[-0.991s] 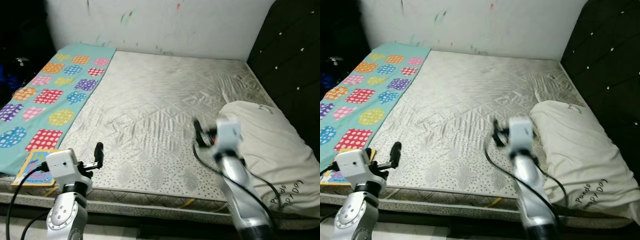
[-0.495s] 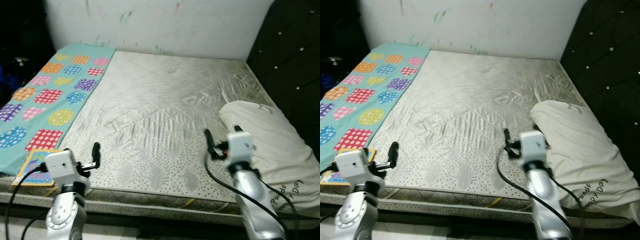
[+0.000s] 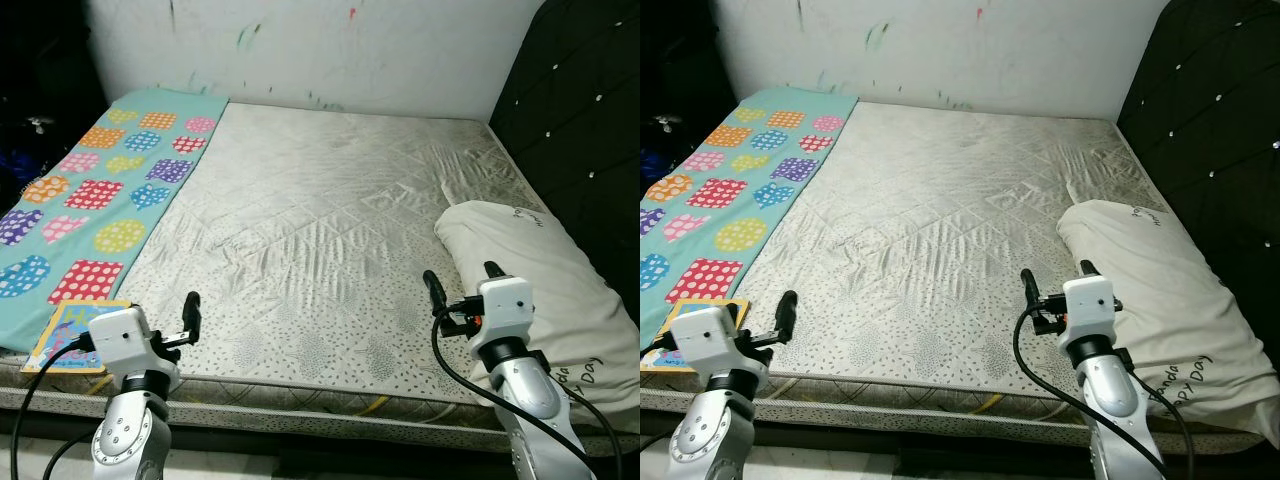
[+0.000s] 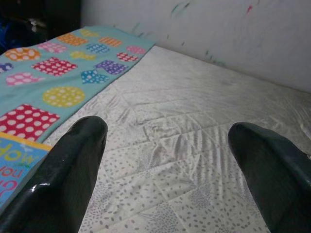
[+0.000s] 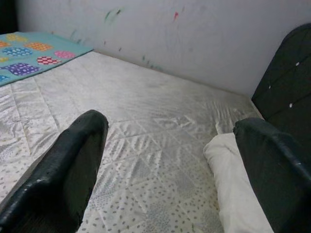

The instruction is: Clean up the room

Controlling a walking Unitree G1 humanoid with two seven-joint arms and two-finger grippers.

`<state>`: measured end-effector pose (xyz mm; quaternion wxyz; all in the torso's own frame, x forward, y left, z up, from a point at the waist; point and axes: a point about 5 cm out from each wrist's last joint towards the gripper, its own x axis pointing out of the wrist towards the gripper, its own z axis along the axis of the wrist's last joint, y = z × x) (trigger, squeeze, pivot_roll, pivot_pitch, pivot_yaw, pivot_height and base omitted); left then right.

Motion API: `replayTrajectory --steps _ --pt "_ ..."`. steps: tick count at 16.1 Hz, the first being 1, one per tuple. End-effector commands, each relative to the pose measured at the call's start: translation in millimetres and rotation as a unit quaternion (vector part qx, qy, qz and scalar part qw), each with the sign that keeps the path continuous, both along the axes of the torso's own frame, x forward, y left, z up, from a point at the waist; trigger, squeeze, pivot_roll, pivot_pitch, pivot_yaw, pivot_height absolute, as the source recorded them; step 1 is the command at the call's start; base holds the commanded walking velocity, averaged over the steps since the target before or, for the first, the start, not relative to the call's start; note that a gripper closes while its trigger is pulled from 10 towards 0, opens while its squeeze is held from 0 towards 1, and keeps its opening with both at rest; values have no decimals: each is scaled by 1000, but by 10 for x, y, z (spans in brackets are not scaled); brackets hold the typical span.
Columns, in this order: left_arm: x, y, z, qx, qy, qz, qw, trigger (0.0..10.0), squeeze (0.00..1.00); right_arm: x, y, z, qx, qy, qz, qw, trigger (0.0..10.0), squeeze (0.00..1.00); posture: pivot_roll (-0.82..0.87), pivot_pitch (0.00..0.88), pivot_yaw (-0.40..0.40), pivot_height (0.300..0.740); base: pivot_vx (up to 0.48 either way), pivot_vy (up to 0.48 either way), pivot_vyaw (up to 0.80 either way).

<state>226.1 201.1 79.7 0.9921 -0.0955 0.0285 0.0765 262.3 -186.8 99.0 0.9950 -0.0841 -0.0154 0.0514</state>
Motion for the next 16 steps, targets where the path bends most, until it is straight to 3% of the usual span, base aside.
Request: replayTrajectory --steps 1,3,6,8,10,13,16 --pt "20 14 -1 -2 4 7 1000 10000 0 22 -20 -9 -1 13 -12 1000 10000 0 -75 0 -45 740 0 0 0" --pt "14 7 -11 -1 7 8 1000 10000 0 3 -83 -141 -26 55 -33 998 10000 0 -77 0 -47 740 0 0 0" --pt "3 -2 -13 -1 8 8 1000 10000 0 -32 -176 -256 -15 99 -48 994 10000 0 -81 0 -46 740 0 0 0" --pt "-1 -2 -12 -3 7 9 1000 10000 0 -43 -186 -289 -17 116 -47 992 10000 0 -82 0 -46 740 0 0 0" --pt "-20 -37 -52 -32 22 -5 999 10000 0 -59 -188 -309 -17 129 -44 991 10000 0 -84 0 -46 740 0 0 0" --pt "8 -46 -109 -25 49 -11 998 10000 0 -46 -165 -359 -20 162 -39 986 10000 0 -88 0 -45 740 0 0 0" --pt "42 -69 -88 -31 43 -21 998 10000 0 8 -112 -284 13 135 -44 990 10000 0 -87 0 -42 740 0 0 0"
